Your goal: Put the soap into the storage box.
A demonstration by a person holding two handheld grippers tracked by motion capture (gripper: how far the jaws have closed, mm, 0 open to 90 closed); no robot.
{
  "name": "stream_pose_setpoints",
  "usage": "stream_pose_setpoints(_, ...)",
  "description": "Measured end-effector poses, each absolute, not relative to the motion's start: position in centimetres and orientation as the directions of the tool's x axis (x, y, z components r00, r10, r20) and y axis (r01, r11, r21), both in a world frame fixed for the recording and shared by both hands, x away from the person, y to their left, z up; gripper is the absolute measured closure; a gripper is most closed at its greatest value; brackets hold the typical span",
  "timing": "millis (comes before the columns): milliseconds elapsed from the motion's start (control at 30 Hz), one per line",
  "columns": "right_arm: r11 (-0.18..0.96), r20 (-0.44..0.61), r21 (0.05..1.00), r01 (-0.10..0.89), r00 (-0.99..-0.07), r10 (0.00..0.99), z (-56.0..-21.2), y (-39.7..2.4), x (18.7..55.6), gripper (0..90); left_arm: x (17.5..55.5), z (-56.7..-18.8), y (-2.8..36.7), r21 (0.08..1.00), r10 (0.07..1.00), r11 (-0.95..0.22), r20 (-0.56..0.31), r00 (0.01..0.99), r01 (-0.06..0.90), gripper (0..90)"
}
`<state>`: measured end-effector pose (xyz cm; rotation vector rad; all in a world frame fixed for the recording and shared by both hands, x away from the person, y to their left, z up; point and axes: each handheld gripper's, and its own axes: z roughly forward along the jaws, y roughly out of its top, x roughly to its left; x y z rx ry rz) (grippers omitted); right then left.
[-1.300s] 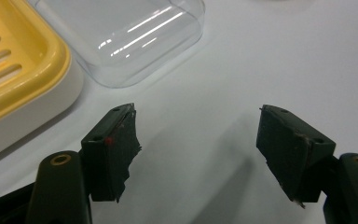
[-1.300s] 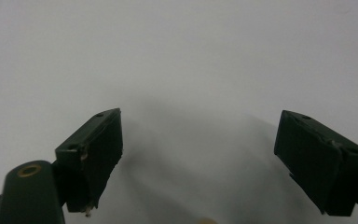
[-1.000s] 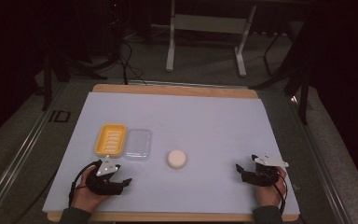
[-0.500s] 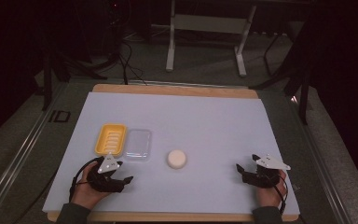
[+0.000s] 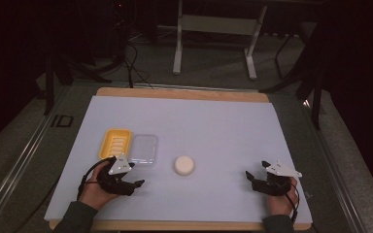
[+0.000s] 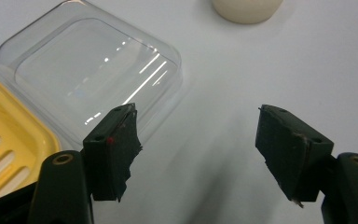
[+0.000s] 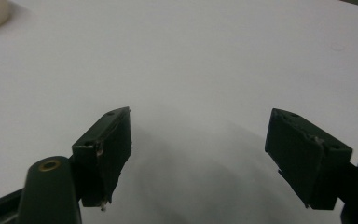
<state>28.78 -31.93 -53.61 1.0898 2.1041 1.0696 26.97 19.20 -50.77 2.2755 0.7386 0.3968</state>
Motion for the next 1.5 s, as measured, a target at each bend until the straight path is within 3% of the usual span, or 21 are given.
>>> stream_pose_setpoints(667,0.352,-0.095,0.838,0.417,-0.524,0.846,-53.6,-32.0,28.7,21.0,28.9,-48.8,17.1,0.681,0.545,-0.656,0.129,0.829,0.325,29.3)
stream_pose_setpoints(1500,0.354,-0.095,0.837,0.417,-0.527,0.844,-53.6,-32.0,28.7,20.9,30.9,-48.1,14.1,0.689,0.475,-0.671,0.118,0.872,0.272,28.6)
